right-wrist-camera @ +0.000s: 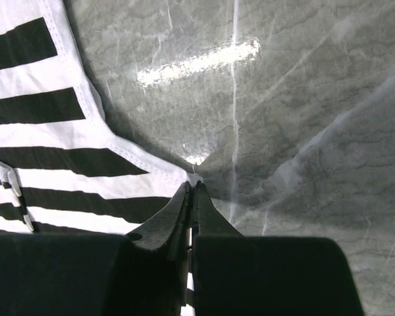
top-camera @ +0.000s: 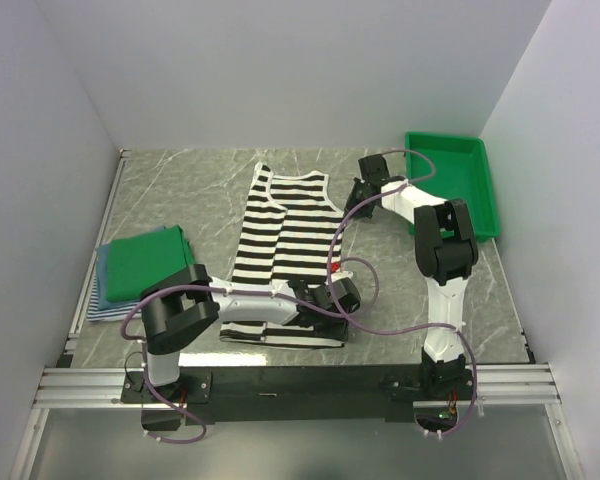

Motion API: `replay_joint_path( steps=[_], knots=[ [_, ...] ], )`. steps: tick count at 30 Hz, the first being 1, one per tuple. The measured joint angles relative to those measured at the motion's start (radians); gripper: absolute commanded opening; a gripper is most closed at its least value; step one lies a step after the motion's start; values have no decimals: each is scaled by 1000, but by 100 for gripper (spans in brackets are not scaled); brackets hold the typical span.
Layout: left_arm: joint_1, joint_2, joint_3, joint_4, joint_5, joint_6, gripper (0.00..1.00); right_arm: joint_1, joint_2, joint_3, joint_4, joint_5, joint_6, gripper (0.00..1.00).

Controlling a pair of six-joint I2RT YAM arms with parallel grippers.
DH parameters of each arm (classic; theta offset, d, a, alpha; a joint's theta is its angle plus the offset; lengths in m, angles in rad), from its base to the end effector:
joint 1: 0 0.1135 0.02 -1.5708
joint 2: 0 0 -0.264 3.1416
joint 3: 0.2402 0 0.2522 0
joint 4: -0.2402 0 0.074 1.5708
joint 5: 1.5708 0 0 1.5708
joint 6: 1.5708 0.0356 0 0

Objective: Fold and stack the tank tops
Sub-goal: Fold the tank top

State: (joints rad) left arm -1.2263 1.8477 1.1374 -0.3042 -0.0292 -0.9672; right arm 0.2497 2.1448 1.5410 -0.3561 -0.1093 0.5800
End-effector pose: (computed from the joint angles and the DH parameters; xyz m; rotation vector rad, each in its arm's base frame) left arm 0.1276 -0.3525 0.1601 0.3478 2.7594 -0.6881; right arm 0.4465 0.1179 0.1559 0.3814 2.5598 0.4584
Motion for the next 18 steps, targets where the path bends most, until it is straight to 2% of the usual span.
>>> replay_joint_path(
  steps=[3,8,13,18],
  knots=[
    [-15,12,20,-23,-20,0,27,-5,-1,-5,7,-10,3,0],
    [-21,17,26,-44,-39,-10,1,-11,-12,-28,28,-16,3,0],
    [-26,6,18,-36,-45,-10,1,-33,-63,-102,50,-14,5,0],
    [-46,-88,-43,27,-38,6,1,-64,-164,-182,37,16,1,0]
  ],
)
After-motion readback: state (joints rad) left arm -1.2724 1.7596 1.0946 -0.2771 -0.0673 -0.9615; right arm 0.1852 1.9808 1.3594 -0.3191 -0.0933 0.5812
